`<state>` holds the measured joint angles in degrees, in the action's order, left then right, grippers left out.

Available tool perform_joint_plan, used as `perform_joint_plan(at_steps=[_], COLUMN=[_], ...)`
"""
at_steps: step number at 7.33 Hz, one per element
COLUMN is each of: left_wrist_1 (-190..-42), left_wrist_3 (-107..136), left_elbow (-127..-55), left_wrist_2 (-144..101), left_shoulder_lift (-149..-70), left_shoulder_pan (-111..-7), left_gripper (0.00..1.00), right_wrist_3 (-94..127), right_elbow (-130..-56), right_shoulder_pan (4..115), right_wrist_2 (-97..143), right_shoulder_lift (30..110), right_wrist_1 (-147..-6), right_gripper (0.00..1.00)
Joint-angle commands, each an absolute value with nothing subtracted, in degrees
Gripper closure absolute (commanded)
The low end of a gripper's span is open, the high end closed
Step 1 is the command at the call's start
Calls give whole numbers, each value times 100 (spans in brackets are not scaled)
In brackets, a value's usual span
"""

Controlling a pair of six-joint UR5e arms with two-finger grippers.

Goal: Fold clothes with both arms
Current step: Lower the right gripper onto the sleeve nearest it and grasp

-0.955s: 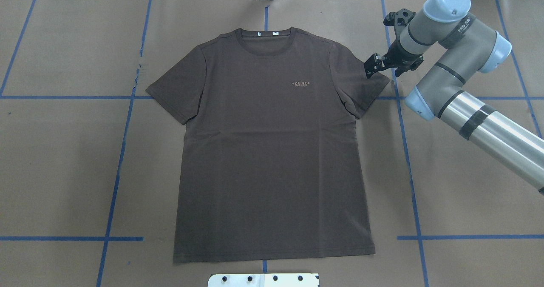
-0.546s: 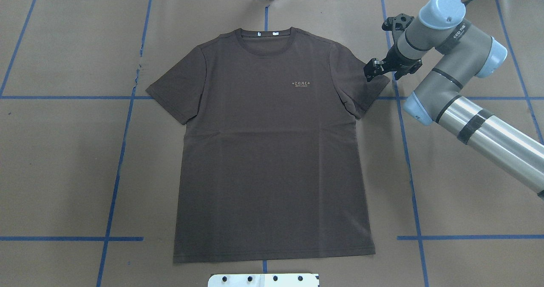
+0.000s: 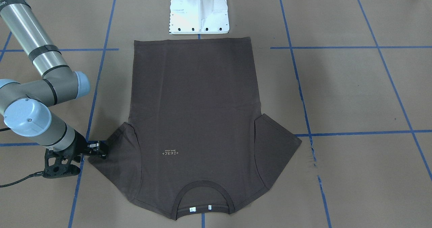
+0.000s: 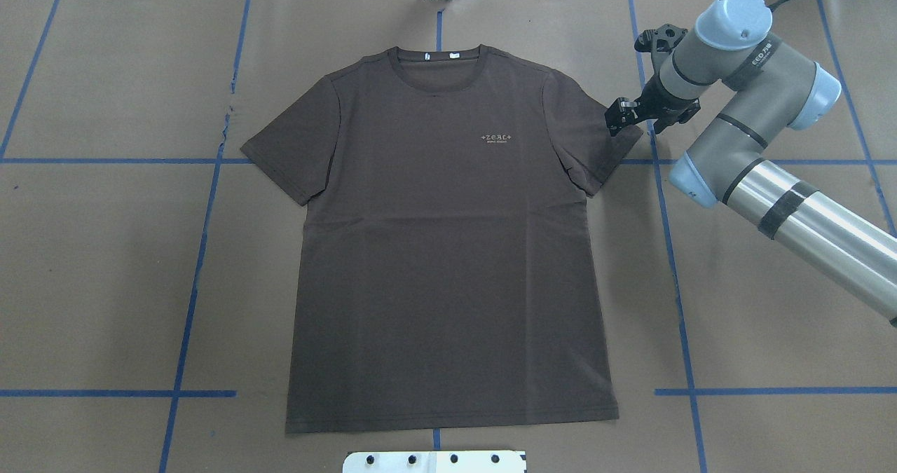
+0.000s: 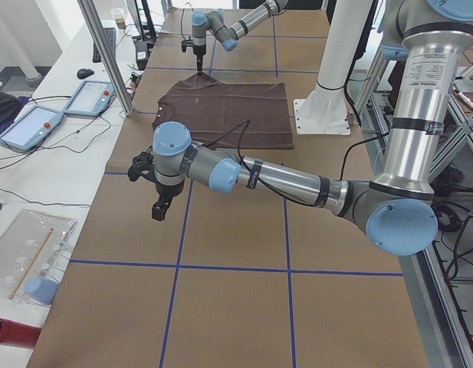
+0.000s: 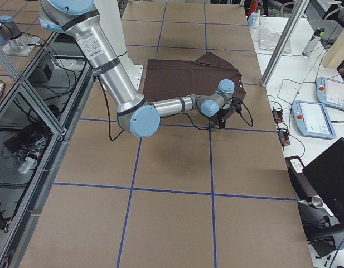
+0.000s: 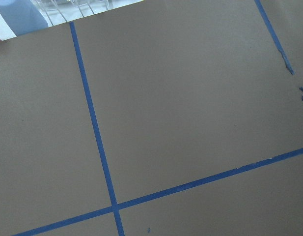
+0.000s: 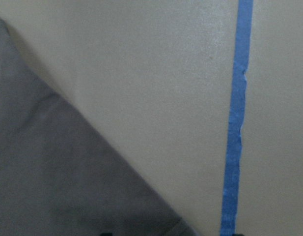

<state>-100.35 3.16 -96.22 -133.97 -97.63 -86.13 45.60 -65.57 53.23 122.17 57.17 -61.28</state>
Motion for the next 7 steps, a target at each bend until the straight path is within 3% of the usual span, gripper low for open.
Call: perform_joint_plan(at_steps=[1,2,4,7], left_wrist_1=[-10028,-10028,-10011,-10011], left_wrist_3=[316,316,325,325], left_elbow=[-9615,-9624,-9624,-9624], left_wrist_2=[-13395,-13395,-13395,-13403], left_shoulder_lift=[-9773,-9773,-9809,-9826], left_shoulder_pan=[-8613,-8613,-8613,-8613], left_gripper=[0,0,0,0], right_wrist_3=[4562,4553,4553,4570], right_elbow=[-6557,-6565,-6565,-6697], right_shoulder_pan=[5317,5317,5317,5317], right_wrist_2=[12217,12217,12217,12234], right_shoulder_lift=[5704,5704,5660,5468], right_wrist_1=[-6135,-6126,-6126,-6091], right_gripper=[67,80,96,100])
